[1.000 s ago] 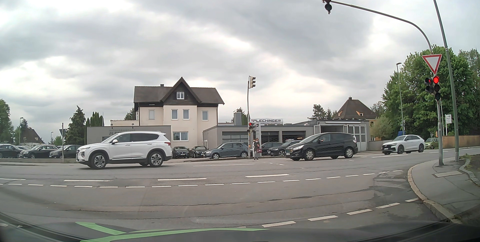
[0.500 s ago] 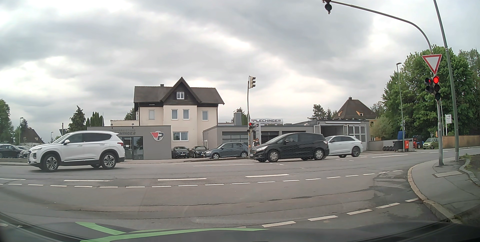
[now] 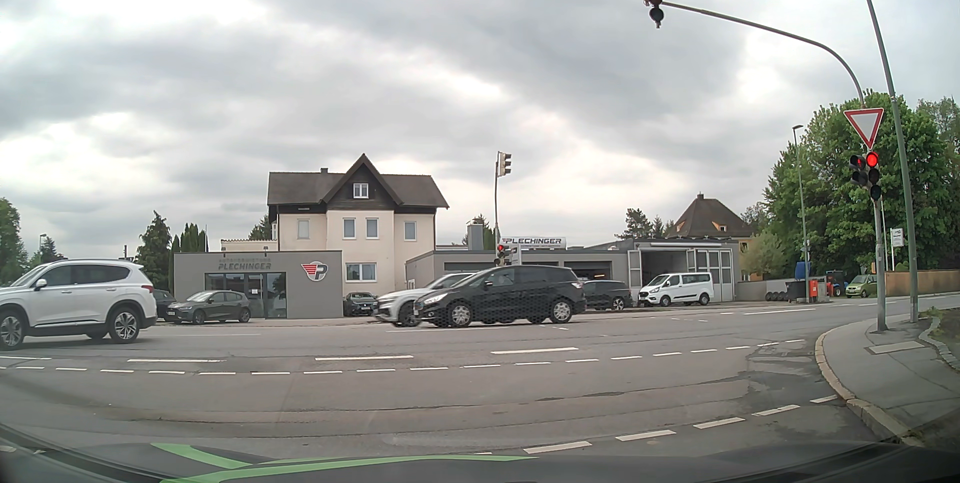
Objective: Follow the waypoints while adhering to traffic rules and regulations
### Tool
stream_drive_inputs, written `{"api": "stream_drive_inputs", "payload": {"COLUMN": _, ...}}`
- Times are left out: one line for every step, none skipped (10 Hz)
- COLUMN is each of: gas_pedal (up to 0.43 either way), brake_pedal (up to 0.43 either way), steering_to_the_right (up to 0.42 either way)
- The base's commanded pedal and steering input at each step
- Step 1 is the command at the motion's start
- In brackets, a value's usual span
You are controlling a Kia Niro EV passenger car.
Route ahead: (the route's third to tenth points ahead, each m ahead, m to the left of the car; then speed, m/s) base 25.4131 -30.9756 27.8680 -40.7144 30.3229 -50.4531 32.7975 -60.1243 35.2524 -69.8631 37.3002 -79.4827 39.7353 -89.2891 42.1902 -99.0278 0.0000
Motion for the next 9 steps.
{"api": "stream_drive_inputs", "payload": {"gas_pedal": 0.000, "brake_pedal": 0.287, "steering_to_the_right": 0.101}}
{"api": "stream_drive_inputs", "payload": {"gas_pedal": 0.000, "brake_pedal": 0.287, "steering_to_the_right": 0.101}}
{"api": "stream_drive_inputs", "payload": {"gas_pedal": 0.000, "brake_pedal": 0.287, "steering_to_the_right": 0.101}}
{"api": "stream_drive_inputs", "payload": {"gas_pedal": 0.000, "brake_pedal": 0.287, "steering_to_the_right": 0.101}}
{"api": "stream_drive_inputs", "payload": {"gas_pedal": 0.000, "brake_pedal": 0.287, "steering_to_the_right": 0.101}}
{"api": "stream_drive_inputs", "payload": {"gas_pedal": 0.000, "brake_pedal": 0.287, "steering_to_the_right": 0.101}}
{"api": "stream_drive_inputs", "payload": {"gas_pedal": 0.000, "brake_pedal": 0.287, "steering_to_the_right": 0.101}}
{"api": "stream_drive_inputs", "payload": {"gas_pedal": 0.000, "brake_pedal": 0.287, "steering_to_the_right": 0.101}}
{"api": "stream_drive_inputs", "payload": {"gas_pedal": 0.000, "brake_pedal": 0.287, "steering_to_the_right": 0.101}}
